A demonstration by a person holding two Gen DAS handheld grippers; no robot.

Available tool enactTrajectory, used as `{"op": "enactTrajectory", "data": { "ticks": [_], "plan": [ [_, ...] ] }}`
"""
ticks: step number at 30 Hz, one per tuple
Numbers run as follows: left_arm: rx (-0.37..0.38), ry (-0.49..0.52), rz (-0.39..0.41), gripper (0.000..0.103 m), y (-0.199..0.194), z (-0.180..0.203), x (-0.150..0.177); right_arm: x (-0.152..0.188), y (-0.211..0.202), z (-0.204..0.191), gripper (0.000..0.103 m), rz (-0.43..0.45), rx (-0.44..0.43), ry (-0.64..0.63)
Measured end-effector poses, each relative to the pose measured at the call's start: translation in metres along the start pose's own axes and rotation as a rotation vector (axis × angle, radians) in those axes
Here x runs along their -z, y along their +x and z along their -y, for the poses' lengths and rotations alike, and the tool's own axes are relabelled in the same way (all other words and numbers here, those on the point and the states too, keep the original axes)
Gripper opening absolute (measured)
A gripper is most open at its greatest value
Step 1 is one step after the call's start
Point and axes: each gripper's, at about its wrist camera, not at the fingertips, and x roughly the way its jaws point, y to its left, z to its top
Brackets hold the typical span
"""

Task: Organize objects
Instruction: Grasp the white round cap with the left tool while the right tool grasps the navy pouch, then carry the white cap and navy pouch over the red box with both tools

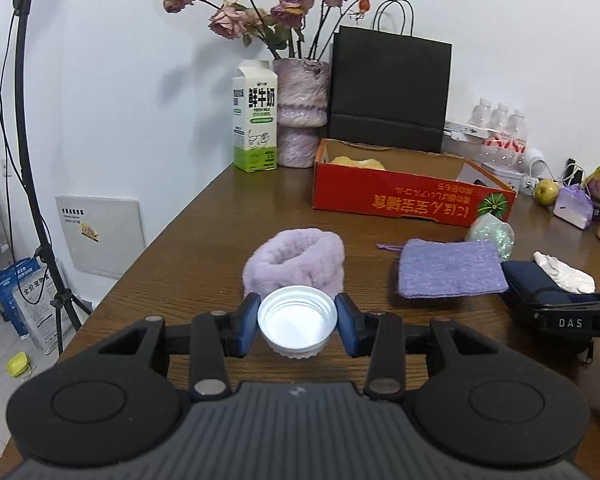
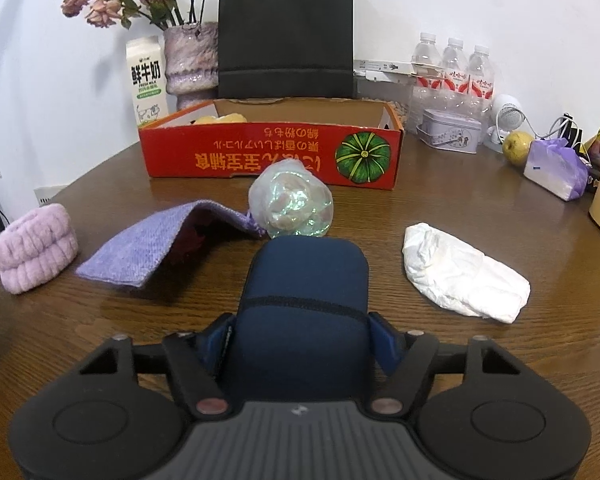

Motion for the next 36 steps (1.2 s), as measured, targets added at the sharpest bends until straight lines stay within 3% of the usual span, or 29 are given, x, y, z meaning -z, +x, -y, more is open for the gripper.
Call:
{"op": "enactTrajectory", "data": {
  "ticks": [6, 16, 36],
  "plan": [
    [0.004, 0.006, -0.006, 0.041, -0.002, 0.005, 0.002, 0.005, -0.011, -0.004, 0.063, 0.031, -0.007, -0.042],
    [0.014, 0.011, 0.018, 0.041, -0.012, 0.019, -0.005, 0.012, -0.038, -0.004, 0.062, 0.154, 0.006, -0.071],
    [0.071, 0.026, 0.061, 0.041, 0.002, 0.066, -0.04, 0.003, -0.056, 0.007, 0.061, 0.257, -0.017, -0.097]
  ]
}}
